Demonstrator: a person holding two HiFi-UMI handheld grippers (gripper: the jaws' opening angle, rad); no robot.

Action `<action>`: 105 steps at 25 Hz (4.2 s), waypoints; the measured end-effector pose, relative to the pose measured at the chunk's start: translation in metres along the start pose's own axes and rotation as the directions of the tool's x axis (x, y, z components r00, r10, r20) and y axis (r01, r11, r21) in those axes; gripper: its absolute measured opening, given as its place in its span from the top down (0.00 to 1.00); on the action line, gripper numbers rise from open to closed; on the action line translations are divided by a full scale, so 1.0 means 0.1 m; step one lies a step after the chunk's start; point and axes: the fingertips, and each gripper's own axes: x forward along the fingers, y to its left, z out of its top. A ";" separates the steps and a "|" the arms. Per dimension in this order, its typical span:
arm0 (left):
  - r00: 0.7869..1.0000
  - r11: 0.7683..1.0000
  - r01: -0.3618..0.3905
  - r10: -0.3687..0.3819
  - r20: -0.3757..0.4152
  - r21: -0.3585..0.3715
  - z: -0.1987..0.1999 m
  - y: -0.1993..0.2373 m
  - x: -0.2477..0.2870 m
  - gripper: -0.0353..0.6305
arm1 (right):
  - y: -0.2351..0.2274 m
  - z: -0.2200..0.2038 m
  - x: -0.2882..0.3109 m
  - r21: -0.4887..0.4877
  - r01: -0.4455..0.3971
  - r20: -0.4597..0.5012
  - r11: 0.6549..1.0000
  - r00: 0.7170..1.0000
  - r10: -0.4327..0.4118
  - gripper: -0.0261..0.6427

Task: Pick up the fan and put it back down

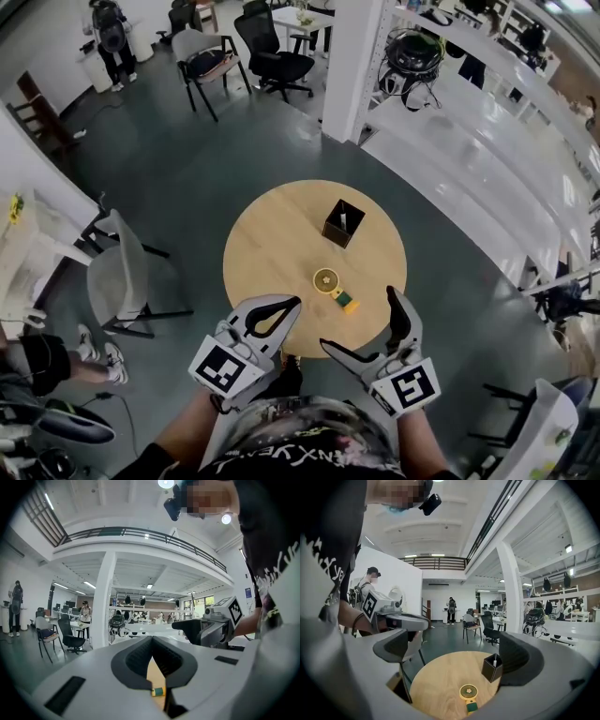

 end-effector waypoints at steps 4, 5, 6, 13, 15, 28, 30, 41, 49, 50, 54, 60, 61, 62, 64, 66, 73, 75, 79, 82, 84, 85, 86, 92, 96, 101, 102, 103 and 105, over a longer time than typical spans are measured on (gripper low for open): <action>1.000 1.000 0.013 -0.013 -0.003 -0.021 -0.01 0.24 0.10 0.92 | -0.12 0.02 0.23 -0.003 0.012 -0.019 1.000 1.000 -0.012 0.08; 1.000 1.000 0.015 -0.015 -0.007 -0.025 -0.02 0.29 0.13 0.92 | -0.15 0.00 0.27 0.002 0.010 -0.036 1.000 0.999 -0.010 0.08; 1.000 1.000 0.015 -0.015 -0.010 -0.027 -0.02 0.34 0.16 0.92 | -0.17 -0.03 0.30 0.010 0.006 -0.057 1.000 0.998 -0.005 0.08; 0.999 0.999 -0.027 0.026 -0.025 -0.047 -0.07 0.45 0.42 0.92 | -0.39 -0.14 0.40 0.020 -0.038 -0.071 0.999 0.997 0.039 0.08; 0.998 0.997 -0.059 0.058 -0.029 -0.046 -0.09 0.45 0.49 0.92 | -0.45 -0.16 0.40 0.003 -0.063 -0.073 0.998 0.995 0.063 0.08; 0.991 0.991 -0.130 0.129 -0.028 -0.023 0.03 0.30 0.67 0.92 | -0.65 -0.07 0.41 -0.039 -0.123 -0.006 0.992 0.992 0.123 0.08; 0.990 0.991 -0.135 0.135 -0.029 -0.023 0.04 0.31 0.67 0.92 | -0.66 -0.07 0.44 -0.040 -0.129 -0.011 0.991 0.992 0.128 0.08; 0.988 0.988 -0.151 0.150 -0.027 -0.024 0.06 0.38 0.71 0.92 | -0.74 -0.38 0.59 -0.050 -0.145 -0.106 0.988 0.985 0.139 0.08; 0.988 0.988 -0.150 0.150 -0.031 -0.019 0.06 0.40 0.70 0.92 | -0.84 -0.94 0.71 -0.008 -0.130 -0.234 0.991 0.964 0.125 0.08; 0.988 0.988 -0.151 0.151 -0.031 -0.021 0.06 0.40 0.70 0.92 | -0.85 -1.01 0.72 0.001 -0.128 -0.254 0.992 0.959 0.124 0.08; 0.988 0.988 -0.155 0.155 -0.031 -0.016 0.06 0.40 0.68 0.92 | -0.90 -1.36 0.78 0.003 -0.122 -0.320 0.992 0.940 0.117 0.08; 0.986 0.986 -0.163 0.162 -0.034 -0.018 0.06 0.43 0.62 0.92 | -0.95 -1.87 0.85 0.003 -0.124 -0.420 0.992 0.900 0.113 0.08; 0.986 0.986 -0.165 0.164 -0.036 -0.019 0.06 0.43 0.61 0.92 | -0.96 -1.95 0.86 0.003 -0.122 -0.436 0.992 0.893 0.112 0.08; 0.985 0.986 -0.167 0.166 -0.037 -0.021 0.06 0.44 0.60 0.92 | -0.97 -2.03 0.86 0.003 -0.122 -0.452 0.993 0.885 0.110 0.08; 0.985 0.985 -0.170 0.169 -0.039 -0.023 0.06 0.44 0.58 0.92 | -0.98 -2.21 0.88 0.002 -0.122 -0.485 0.993 0.868 0.108 0.08; 0.985 0.985 -0.172 0.171 -0.038 -0.024 0.05 0.44 0.56 0.92 | -0.99 -2.38 0.90 0.002 -0.123 -0.517 0.992 0.850 0.106 0.08; 0.981 0.982 -0.187 0.186 -0.052 -0.015 0.01 0.45 0.47 0.92 | -1.03 -2.91 0.94 0.014 -0.123 -0.617 0.992 0.780 0.106 0.08; 0.980 0.982 -0.190 0.188 -0.062 -0.017 -0.01 0.46 0.45 0.92 | -1.03 -3.01 0.94 0.020 -0.127 -0.639 0.992 0.762 0.110 0.08; 0.981 0.982 -0.189 0.188 -0.053 -0.020 0.01 0.45 0.44 0.92 | -1.04 -3.22 0.93 0.035 -0.120 -0.680 0.992 0.725 0.112 0.08; 0.982 0.982 -0.186 0.185 -0.041 -0.022 0.03 0.45 0.44 0.92 | -1.03 -3.32 0.92 0.041 -0.119 -0.699 0.992 0.706 0.114 0.08; 0.982 0.982 -0.186 0.184 -0.044 -0.025 0.03 0.45 0.42 0.92 | -1.02 -3.36 0.92 0.040 -0.117 -0.709 0.992 0.696 0.111 0.08; 0.982 0.982 -0.185 0.184 -0.043 -0.026 0.03 0.44 0.41 0.92 | -1.02 -3.38 0.92 0.039 -0.115 -0.715 0.993 0.691 0.108 0.08; 0.982 0.982 -0.185 0.184 -0.043 -0.026 0.03 0.44 0.41 0.92 | -1.03 -3.40 0.91 0.039 -0.112 -0.720 0.993 0.686 0.106 0.08; 0.983 0.983 -0.182 0.181 -0.042 -0.023 0.04 0.44 0.41 0.92 | -1.09 -3.51 0.90 0.050 -0.079 -0.740 0.996 0.667 0.090 0.08; 0.983 0.983 -0.181 0.180 -0.040 -0.021 0.05 0.45 0.41 0.92 | -1.08 -3.54 0.90 0.067 -0.078 -0.745 0.995 0.659 0.102 0.08; 0.982 0.983 -0.185 0.184 -0.051 -0.010 0.02 0.46 0.40 0.92 | -1.08 -3.56 0.89 0.069 -0.098 -0.762 0.993 0.637 0.116 0.08; 0.982 0.983 -0.184 0.184 -0.046 -0.010 0.04 0.46 0.41 0.92 | -1.08 -3.57 0.89 0.069 -0.100 -0.765 0.993 0.634 0.117 0.08; 0.982 0.983 -0.184 0.184 -0.043 -0.010 0.05 0.47 0.41 0.92 | -1.07 -3.57 0.89 0.071 -0.102 -0.766 0.992 0.631 0.119 0.08; 0.982 0.983 -0.185 0.184 -0.043 -0.011 0.04 0.46 0.41 0.92 | -1.07 -3.57 0.89 0.073 -0.103 -0.768 0.992 0.629 0.122 0.08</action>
